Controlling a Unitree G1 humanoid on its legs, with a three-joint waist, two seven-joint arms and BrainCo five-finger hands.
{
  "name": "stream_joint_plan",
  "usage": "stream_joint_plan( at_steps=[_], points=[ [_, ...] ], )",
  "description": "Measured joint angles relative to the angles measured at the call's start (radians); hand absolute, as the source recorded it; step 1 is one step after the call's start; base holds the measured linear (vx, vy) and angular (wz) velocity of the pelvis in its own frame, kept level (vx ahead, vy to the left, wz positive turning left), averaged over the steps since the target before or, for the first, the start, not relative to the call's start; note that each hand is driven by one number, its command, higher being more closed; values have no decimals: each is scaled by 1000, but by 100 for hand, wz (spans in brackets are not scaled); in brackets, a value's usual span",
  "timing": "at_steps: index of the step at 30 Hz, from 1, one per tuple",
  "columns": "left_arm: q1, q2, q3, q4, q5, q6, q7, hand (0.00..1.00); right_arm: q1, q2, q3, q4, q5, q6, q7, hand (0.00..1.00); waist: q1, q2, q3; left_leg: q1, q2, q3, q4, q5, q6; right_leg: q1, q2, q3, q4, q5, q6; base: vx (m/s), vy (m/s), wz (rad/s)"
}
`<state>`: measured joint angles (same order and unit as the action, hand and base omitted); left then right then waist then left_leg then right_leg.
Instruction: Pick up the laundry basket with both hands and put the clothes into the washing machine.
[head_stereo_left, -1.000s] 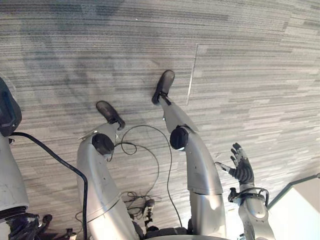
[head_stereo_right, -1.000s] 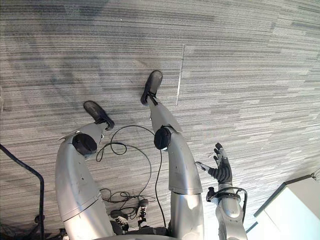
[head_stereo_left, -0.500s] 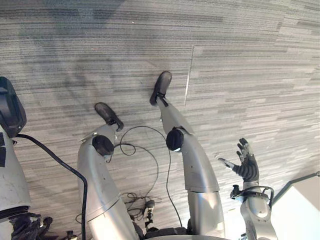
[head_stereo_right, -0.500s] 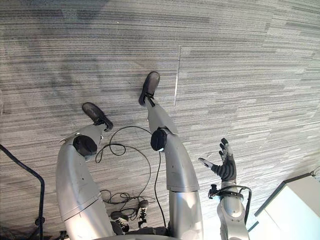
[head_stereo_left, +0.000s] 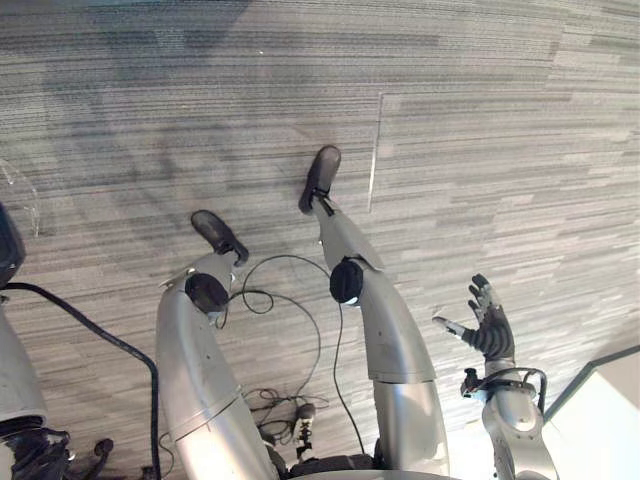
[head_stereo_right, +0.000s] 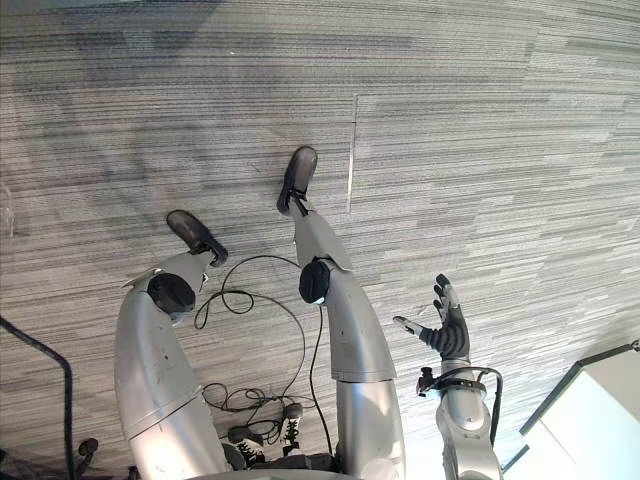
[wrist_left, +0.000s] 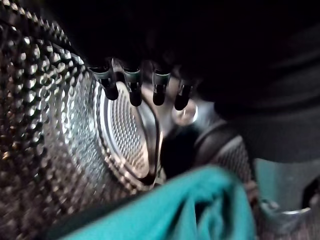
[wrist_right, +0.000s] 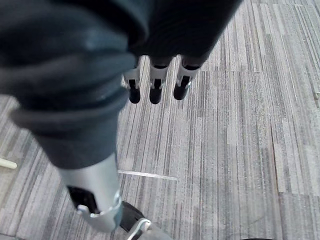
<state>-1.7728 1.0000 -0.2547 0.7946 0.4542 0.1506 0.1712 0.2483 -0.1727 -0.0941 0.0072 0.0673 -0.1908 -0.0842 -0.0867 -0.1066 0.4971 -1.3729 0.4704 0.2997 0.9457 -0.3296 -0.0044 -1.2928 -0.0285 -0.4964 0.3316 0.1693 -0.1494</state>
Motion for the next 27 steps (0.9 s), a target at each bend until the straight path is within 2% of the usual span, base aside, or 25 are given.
stream_joint_plan(
  at_steps=[1, 3, 5, 9, 13, 16, 18, 19, 20, 22, 24, 25, 27],
  points=[
    [1, 2, 0, 0, 4, -5, 1, 0, 0, -6, 0, -2, 0, 4, 1, 0, -1, 0, 0, 0, 0, 0, 1, 0, 0, 0, 0, 1, 0, 0, 0, -14, -32, -3],
    [28, 39, 22, -2, 117, -27, 7, 0, 1, -11, -5, -17, -22, 0, 2, 0, -11, 0, 0, 0, 3, 1, 4, 0, 0, 0, 2, 4, 0, 2, 0, -17, -34, -6],
    [48, 67, 19, 1, 191, -26, 1, 0, 1, -11, -10, -21, -30, -4, 1, 0, -7, 0, 0, -1, 13, 1, 10, 0, 0, 0, 11, 5, -1, 4, 0, -19, -39, -10],
    [66, 97, 7, 1, 255, -43, -38, 0, 1, -15, -11, -22, -38, -6, 1, 0, 10, 0, 0, -1, 19, 1, 11, 2, -3, -1, 16, 5, -1, 4, 0, -21, -38, -2],
    [67, 110, 11, 0, 259, -43, -33, 0, 1, -15, -18, -24, -38, -9, 0, 0, 12, 0, 0, -1, 18, 1, 11, 2, -4, -1, 16, 5, -1, 2, 2, -15, -18, 1],
    [86, 110, 40, 0, 197, -38, -3, 0, 1, -15, -26, -34, -38, -10, 0, 0, 9, 0, 0, -1, 18, 1, 11, 2, -4, -1, 15, 5, -1, 4, 0, 0, 0, 0],
    [136, 102, 114, -12, 141, -41, 27, 0, 1, -18, -28, -44, -38, -12, 0, 0, 8, 0, 0, 1, 16, 1, 10, 2, -4, 0, 14, 6, -1, 4, 0, 0, 0, 0],
    [196, 76, 205, -12, 52, -40, 44, 0, 1, -22, -30, -52, -37, -20, 0, 0, 4, 0, 0, 6, 14, 4, 6, 2, -4, 2, 13, 7, -1, 4, 0, 0, 0, 0],
    [209, 69, 220, -12, 36, -40, 44, 0, 1, -23, -31, -53, -37, -20, 0, 0, 4, 0, 0, 7, 14, 5, 5, 2, -4, 3, 13, 7, -1, 4, -1, -24, -27, 4],
    [272, 34, 267, -10, -119, -41, 16, 0, 0, -37, -35, -50, -37, -15, 1, 0, 7, 0, 0, 15, 11, 4, 1, 6, -6, 11, 10, 5, -1, 4, -1, -20, -24, 8],
    [280, 31, 271, -11, -215, -49, -10, 0, 0, -43, -38, -37, -37, -3, 0, 0, 6, 0, 0, 20, 2, 3, -7, 13, -7, 15, 4, 4, -1, 4, -1, -20, -25, 15],
    [280, 30, 273, -12, -232, -51, -18, 0, 0, -44, -38, -27, -37, 0, 0, 0, 5, 0, 0, 23, 1, 3, -8, 13, -7, 18, 3, 4, -1, 4, -1, -23, -32, 11],
    [317, -11, 349, -45, -294, -61, -12, 0, -8, -41, -24, 37, -38, 6, 0, 0, 13, 0, 0, 45, 0, 4, -11, 14, -7, 39, 2, 5, -1, 4, -1, -18, -33, 8]
  ],
)
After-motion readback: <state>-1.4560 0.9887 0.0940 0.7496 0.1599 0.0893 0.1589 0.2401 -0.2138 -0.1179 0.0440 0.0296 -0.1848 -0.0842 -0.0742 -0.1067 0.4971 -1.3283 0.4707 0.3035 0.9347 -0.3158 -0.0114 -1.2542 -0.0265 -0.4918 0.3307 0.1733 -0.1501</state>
